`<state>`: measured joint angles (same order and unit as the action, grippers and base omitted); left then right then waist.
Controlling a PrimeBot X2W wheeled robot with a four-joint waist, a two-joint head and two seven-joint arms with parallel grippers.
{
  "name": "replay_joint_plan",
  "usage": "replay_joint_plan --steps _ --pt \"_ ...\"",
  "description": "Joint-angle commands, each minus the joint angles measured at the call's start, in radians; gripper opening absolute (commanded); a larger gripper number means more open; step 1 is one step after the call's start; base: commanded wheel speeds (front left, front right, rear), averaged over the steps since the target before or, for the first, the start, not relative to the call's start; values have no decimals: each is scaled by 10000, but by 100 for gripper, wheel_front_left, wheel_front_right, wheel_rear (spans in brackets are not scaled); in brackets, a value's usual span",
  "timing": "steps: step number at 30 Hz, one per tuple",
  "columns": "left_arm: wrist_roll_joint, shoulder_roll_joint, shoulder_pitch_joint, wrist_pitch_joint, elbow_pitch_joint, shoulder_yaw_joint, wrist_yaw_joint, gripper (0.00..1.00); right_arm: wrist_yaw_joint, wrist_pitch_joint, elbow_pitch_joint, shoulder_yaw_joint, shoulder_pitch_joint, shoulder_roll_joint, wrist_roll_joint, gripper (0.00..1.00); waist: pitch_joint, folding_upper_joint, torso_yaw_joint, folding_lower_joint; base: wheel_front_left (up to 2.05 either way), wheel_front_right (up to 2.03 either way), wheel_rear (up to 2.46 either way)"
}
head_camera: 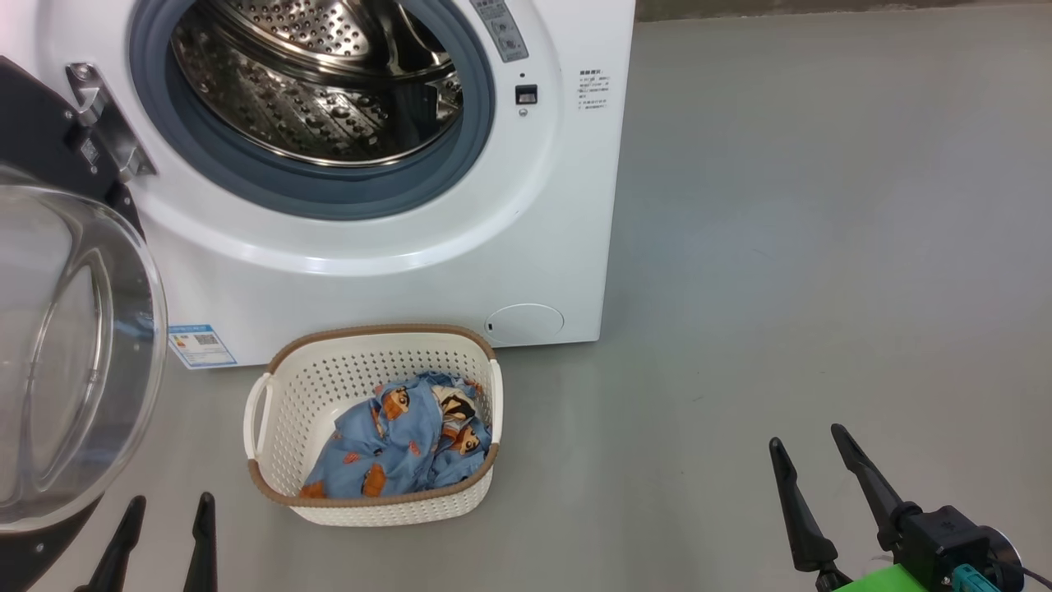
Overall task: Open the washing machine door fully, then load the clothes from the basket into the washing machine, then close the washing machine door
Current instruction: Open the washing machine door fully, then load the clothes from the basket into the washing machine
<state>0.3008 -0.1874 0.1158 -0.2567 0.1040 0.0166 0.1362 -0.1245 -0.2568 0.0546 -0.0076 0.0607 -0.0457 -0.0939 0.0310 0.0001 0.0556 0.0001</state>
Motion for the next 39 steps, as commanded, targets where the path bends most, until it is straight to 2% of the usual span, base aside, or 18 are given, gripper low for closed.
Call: replay_joint_plan --steps 1,18,39 --pt "43 -127 -237 -51 -137 403 -56 100 -62 -49 -279 264 -177 -45 135 100 -2 -1 23 -1 0 0 0" --pt "-179 43 -296 -51 83 623 -56 100 -62 -49 -264 211 -159 -45 51 100 -40 -1 94 -1 0 0 0" --pt "12 -87 -340 -51 213 467 -56 100 -62 -49 -249 211 -27 -45 114 100 -67 -1 215 -1 14 -14 0"
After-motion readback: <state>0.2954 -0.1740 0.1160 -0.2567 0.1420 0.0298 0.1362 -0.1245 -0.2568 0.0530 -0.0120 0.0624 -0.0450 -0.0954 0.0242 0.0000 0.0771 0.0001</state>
